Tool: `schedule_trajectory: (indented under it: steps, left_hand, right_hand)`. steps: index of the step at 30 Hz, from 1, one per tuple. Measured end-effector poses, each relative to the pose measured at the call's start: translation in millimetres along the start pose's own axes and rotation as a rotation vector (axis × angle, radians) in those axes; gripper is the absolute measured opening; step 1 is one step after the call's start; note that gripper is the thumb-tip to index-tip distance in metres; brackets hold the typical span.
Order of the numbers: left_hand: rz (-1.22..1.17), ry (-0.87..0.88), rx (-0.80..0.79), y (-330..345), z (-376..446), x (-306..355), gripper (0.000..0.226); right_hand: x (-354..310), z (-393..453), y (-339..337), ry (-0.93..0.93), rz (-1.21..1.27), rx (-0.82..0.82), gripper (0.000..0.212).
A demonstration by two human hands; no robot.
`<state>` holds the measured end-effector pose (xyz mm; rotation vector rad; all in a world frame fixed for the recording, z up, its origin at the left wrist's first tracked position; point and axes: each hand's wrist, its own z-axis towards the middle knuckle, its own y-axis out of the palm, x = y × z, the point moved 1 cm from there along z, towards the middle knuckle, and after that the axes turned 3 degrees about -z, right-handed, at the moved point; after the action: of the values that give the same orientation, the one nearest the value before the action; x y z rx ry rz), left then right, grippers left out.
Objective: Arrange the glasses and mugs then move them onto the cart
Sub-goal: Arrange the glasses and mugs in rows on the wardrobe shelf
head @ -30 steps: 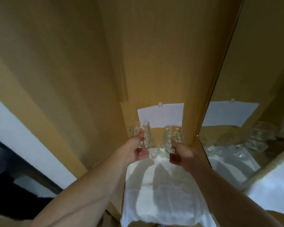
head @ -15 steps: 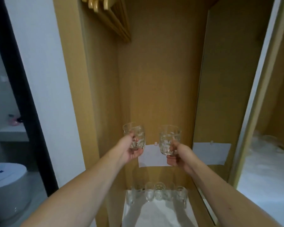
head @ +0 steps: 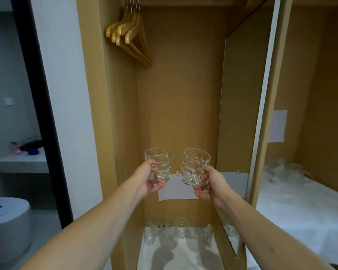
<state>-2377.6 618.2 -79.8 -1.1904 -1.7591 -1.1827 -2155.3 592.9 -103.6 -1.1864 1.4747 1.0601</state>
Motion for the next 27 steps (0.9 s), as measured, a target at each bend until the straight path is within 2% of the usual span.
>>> schedule_trajectory:
  steps: [5, 16, 27]
  left_hand:
    - [-0.048, 0.005, 0.034, 22, -34, -30, 0.023]
    - [0.054, -0.033, 0.095, 88, -112, -111, 0.023]
    - [0.073, -0.118, 0.062, 180, -140, -176, 0.028]
  right_hand:
    - [6, -20, -32, 0.006, -0.022, 0.004, 0.041]
    - [41, -76, -143, 0.081, -0.069, -0.056, 0.036]
    - [49, -105, -257, 0.084, -0.071, 0.041, 0.034]
